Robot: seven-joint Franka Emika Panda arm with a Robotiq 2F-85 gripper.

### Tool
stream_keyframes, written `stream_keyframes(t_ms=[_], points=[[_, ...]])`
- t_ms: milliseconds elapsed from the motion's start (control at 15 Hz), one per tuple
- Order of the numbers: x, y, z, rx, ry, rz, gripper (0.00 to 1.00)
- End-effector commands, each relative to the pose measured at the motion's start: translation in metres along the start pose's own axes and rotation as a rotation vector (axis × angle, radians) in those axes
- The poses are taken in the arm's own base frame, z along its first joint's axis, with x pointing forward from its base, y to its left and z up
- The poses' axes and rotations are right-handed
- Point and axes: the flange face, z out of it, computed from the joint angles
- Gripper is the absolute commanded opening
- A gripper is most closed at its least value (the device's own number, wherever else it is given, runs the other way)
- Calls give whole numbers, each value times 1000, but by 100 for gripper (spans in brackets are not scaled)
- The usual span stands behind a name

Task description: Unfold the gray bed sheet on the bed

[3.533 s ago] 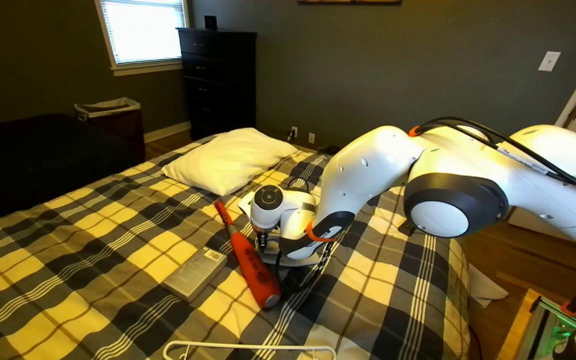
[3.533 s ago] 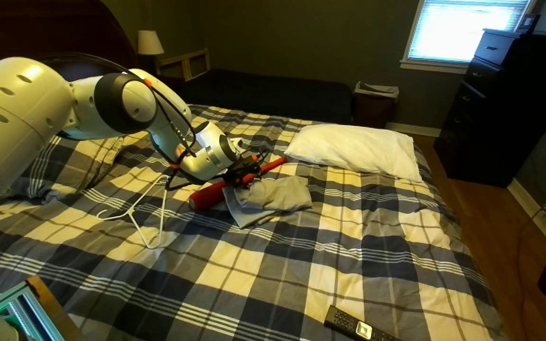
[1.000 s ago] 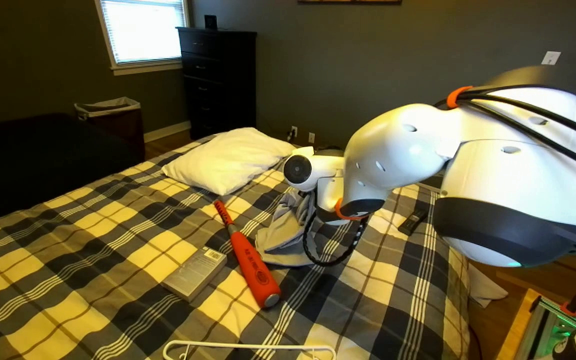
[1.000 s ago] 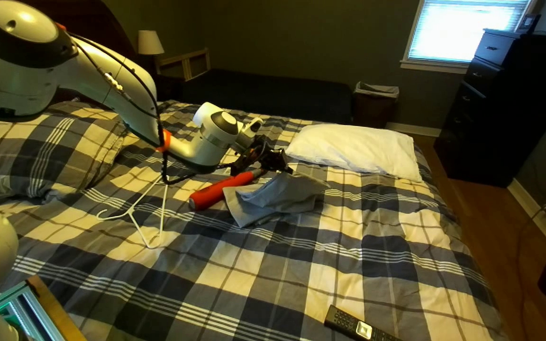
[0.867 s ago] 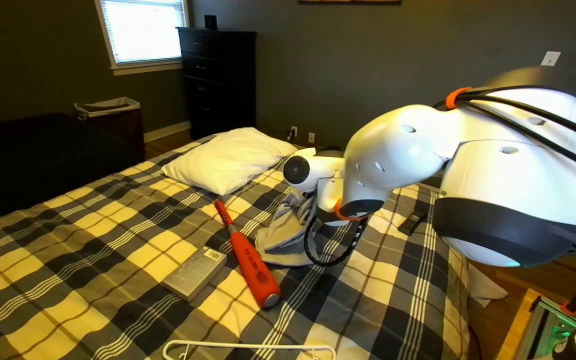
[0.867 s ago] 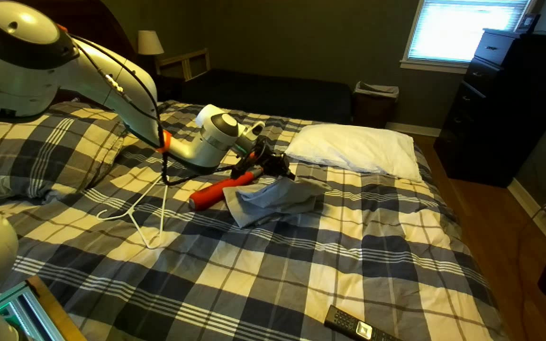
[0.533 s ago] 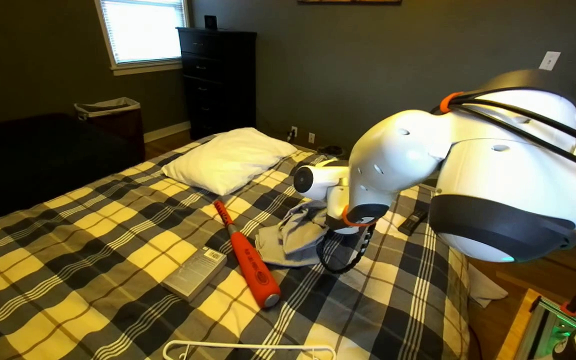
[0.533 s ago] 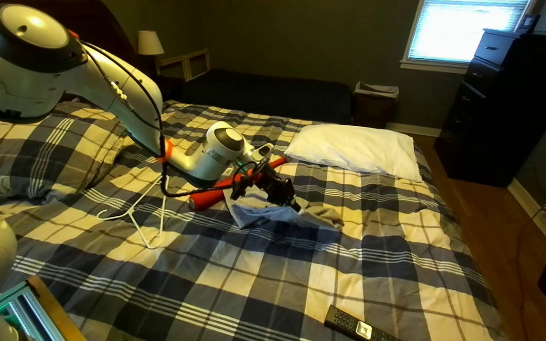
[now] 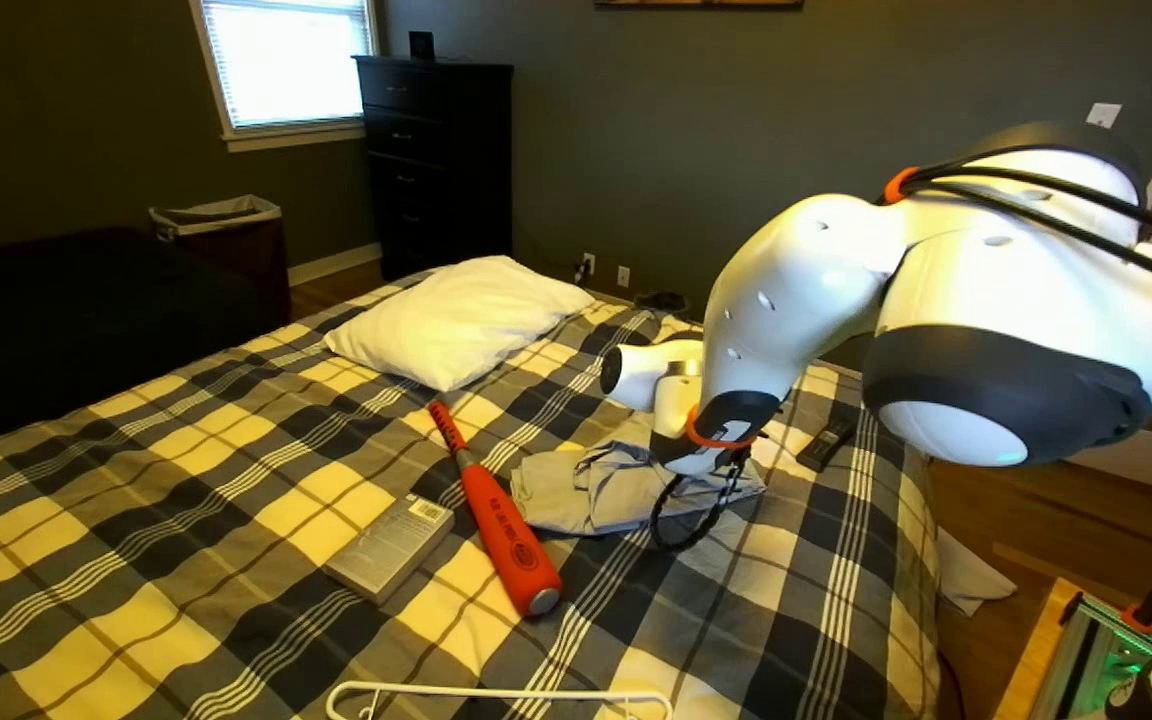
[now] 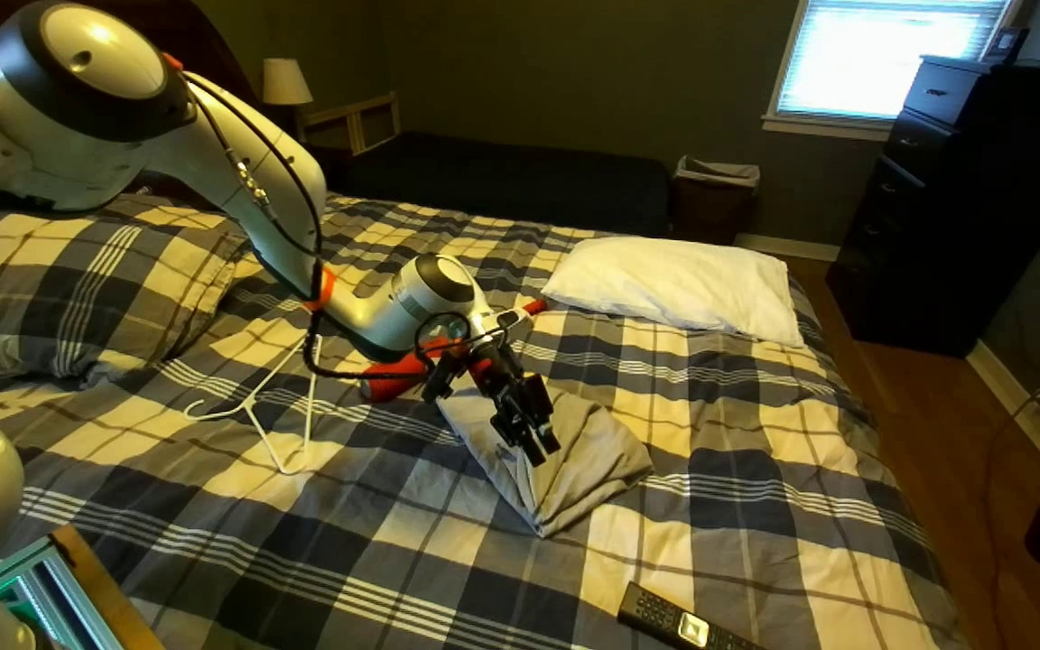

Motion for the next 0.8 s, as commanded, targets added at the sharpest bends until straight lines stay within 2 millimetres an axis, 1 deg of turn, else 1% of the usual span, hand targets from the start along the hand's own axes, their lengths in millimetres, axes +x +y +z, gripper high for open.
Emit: stream_keyframes(t_ms=[0,67,133,200,267,333,400,467,533,733], points=[[13,30,-21,77,54,96,80],[19,33,-29,104,87,107,88],[25,31,-34,120,95,88,95],[29,26,-39,138,101,40,100],[32,21,-44,160,123,-35,100],[36,21,-47,176,147,-81,100],[48,28,-53,202,203,-91,100],[36,20,-51,148,146,-40,100],[39,21,-53,155,158,-45,100],[41,21,-50,153,155,-42,100]])
